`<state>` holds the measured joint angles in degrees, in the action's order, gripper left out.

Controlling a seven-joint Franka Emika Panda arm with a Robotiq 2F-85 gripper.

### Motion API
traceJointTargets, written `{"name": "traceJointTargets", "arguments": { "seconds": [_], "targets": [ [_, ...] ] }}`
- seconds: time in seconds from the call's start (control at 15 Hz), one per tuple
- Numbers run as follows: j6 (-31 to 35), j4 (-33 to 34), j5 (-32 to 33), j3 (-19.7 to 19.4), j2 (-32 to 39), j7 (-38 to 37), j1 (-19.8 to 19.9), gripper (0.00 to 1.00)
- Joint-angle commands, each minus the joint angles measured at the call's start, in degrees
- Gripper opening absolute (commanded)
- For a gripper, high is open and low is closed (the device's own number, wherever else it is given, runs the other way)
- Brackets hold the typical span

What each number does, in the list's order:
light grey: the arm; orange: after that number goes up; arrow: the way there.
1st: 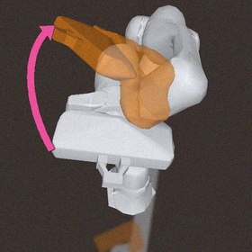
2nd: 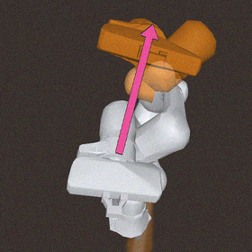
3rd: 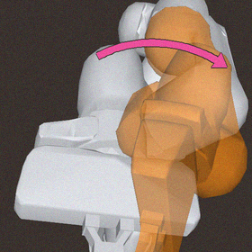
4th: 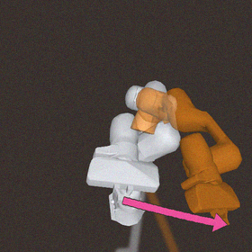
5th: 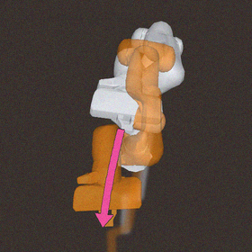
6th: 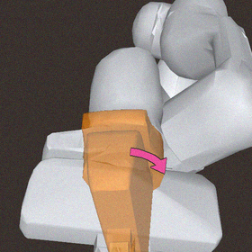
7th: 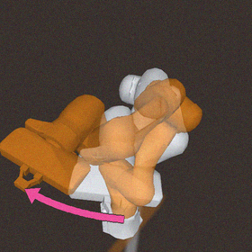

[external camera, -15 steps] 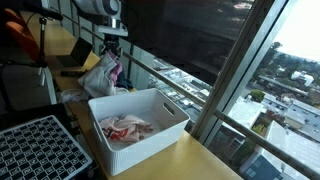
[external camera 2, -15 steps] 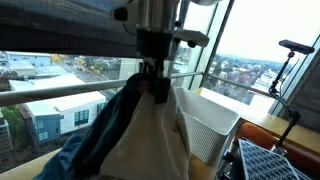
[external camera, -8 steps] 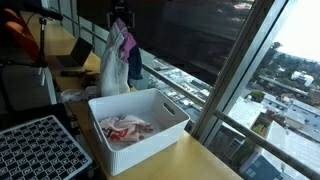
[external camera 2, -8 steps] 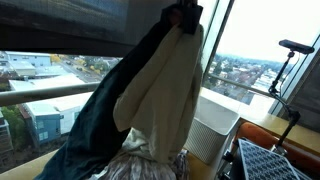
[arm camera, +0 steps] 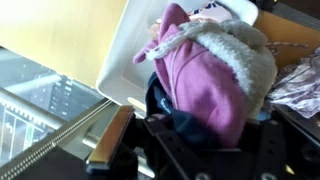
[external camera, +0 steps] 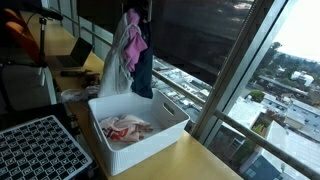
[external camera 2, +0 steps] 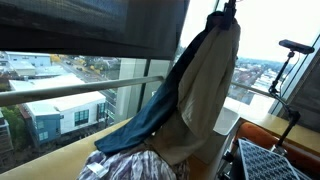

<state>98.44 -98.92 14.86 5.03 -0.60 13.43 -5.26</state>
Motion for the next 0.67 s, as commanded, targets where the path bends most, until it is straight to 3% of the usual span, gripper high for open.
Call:
{"name": "traceJointTargets", "arguments": {
  "seconds": [0.0, 0.4, 0.47, 0.53, 0.6],
  "targets": [
    [6.43, -9.22, -3.31, -2.55, -3.17, -3.58, 2.67, 0.0],
    [23.79, -21.86, -3.87, -5.39, 4.32, -5.56, 5.77, 0.0],
    [25.78, -22.55, -3.22, -5.86, 6.93, -5.94, 6.27, 0.07],
    [27.44, -22.91, -2.64, -6.15, 9.38, -6.62, 6.52, 0.27],
    [28.45, -23.0, -2.37, -6.2, 11.36, -6.4, 6.59, 0.33]
  ]
}}
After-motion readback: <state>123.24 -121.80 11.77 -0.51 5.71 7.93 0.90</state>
